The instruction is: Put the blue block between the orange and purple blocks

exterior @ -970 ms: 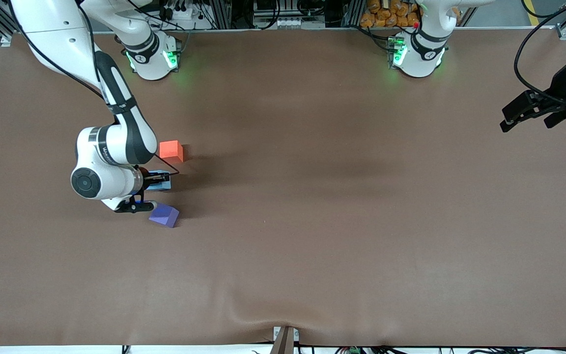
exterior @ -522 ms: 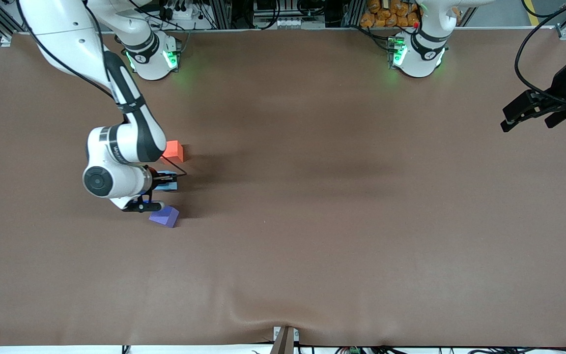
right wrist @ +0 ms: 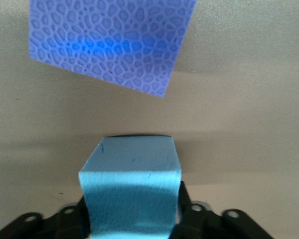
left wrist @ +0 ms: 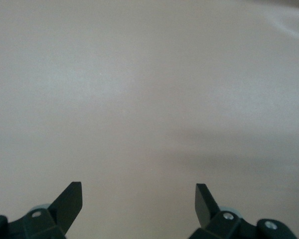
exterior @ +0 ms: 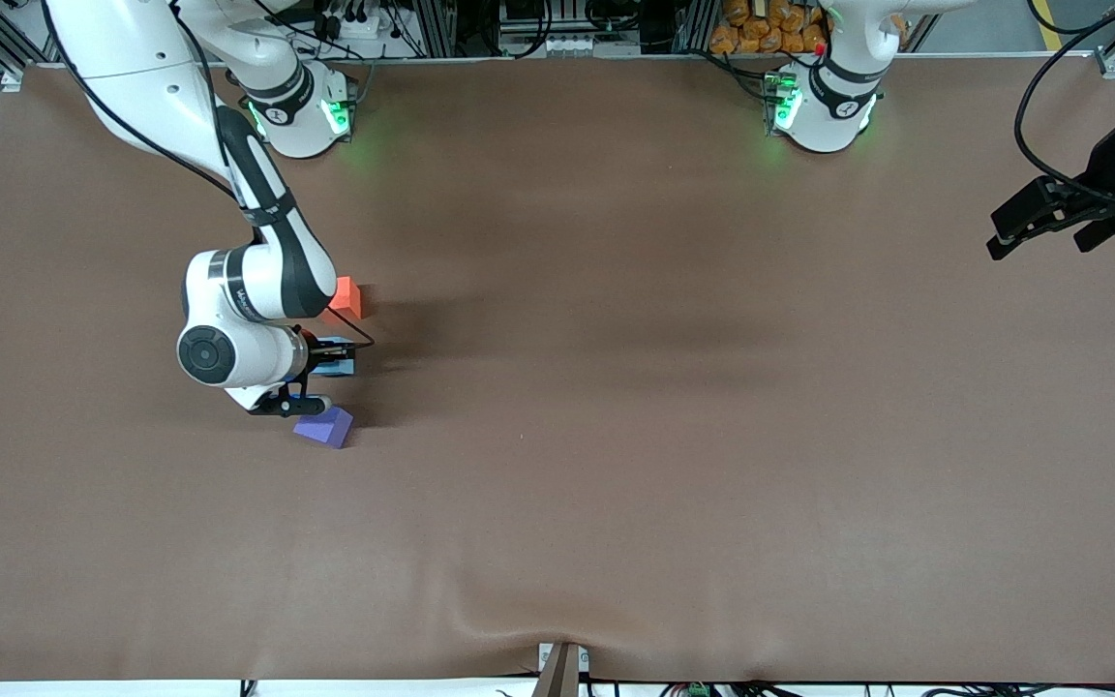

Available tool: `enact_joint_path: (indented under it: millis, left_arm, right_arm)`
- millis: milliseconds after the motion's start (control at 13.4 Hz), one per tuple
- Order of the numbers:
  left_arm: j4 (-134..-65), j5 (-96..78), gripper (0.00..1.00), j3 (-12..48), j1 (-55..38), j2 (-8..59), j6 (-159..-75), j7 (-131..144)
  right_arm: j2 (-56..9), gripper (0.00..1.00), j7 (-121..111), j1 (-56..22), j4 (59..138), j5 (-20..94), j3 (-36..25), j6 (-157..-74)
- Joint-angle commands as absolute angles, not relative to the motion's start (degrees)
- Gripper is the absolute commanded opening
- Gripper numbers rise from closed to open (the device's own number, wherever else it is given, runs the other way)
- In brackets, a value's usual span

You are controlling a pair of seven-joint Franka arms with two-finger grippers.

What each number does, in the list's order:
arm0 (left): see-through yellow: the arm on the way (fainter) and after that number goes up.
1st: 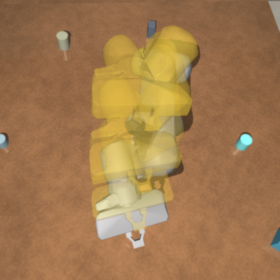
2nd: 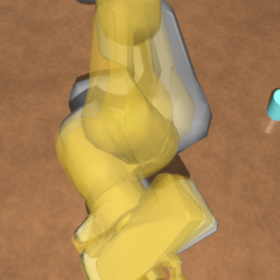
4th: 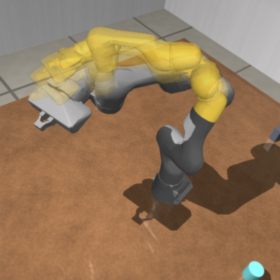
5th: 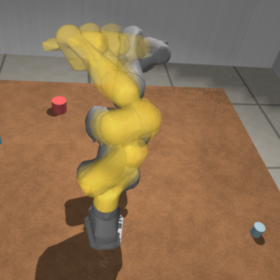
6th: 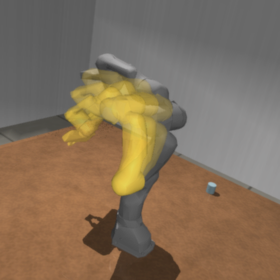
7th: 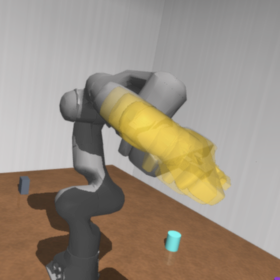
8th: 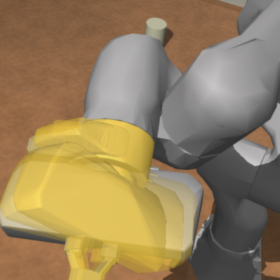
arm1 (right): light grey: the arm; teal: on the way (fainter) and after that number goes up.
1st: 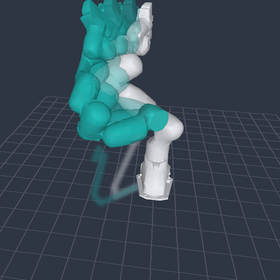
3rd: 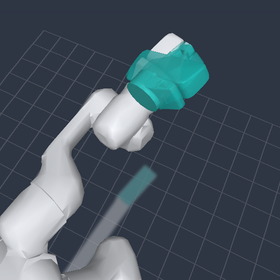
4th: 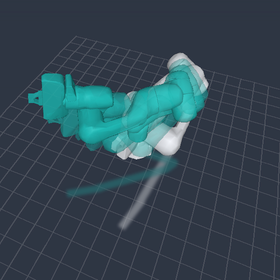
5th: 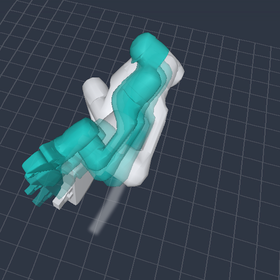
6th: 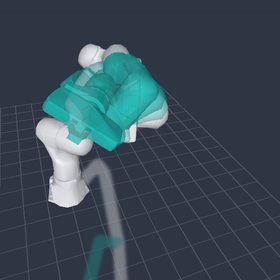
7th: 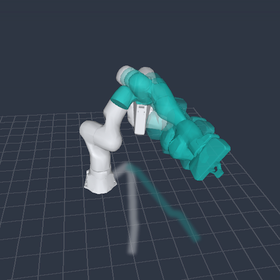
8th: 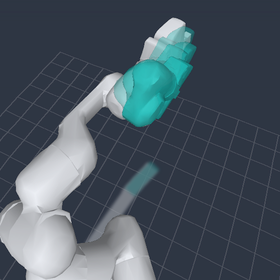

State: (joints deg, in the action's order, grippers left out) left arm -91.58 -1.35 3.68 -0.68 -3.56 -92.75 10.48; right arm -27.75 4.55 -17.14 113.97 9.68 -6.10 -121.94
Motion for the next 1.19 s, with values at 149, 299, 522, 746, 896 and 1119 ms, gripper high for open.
enact_joint_path:
  millis: [149, 299, 522, 746, 896, 1119]
  left_arm:
    - [-90.7, -2.1, 1.00, 3.8, -0.2, -3.9, -91.5, 9.7]
    - [-90.8, -2.1, 1.00, 3.9, -0.1, -4.0, -91.4, 9.7]
    - [-90.9, -2.0, 1.00, 3.9, 0.1, -3.9, -91.3, 9.8]
    - [-90.7, -1.9, 1.00, 4.0, 0.2, -3.4, -91.4, 9.8]
    - [-90.6, -2.0, 1.00, 3.9, 0.2, -3.5, -91.4, 9.7]
    - [-90.6, -2.0, 1.00, 3.9, 0.2, -3.6, -91.4, 9.7]
  right_arm:
    - [-20.5, 1.00, 4.7, -15.7, 114.3, 9.8, -6.2, -119.1]
    - [-16.6, 1.00, 4.7, -14.3, 112.7, 9.7, -6.4, -117.6]
    - [-11.6, 1.00, 2.9, -10.3, 106.6, 8.9, -6.5, -109.5]
    - [-8.4, 1.00, -1.9, -7.3, 97.9, 5.5, -6.5, -98.8]
    - [-7.6, 1.00, -2.0, -6.1, 91.4, 4.8, -6.5, -91.2]
    - [-7.2, 1.00, -3.5, -4.2, 83.0, 2.6, -6.3, -82.5]
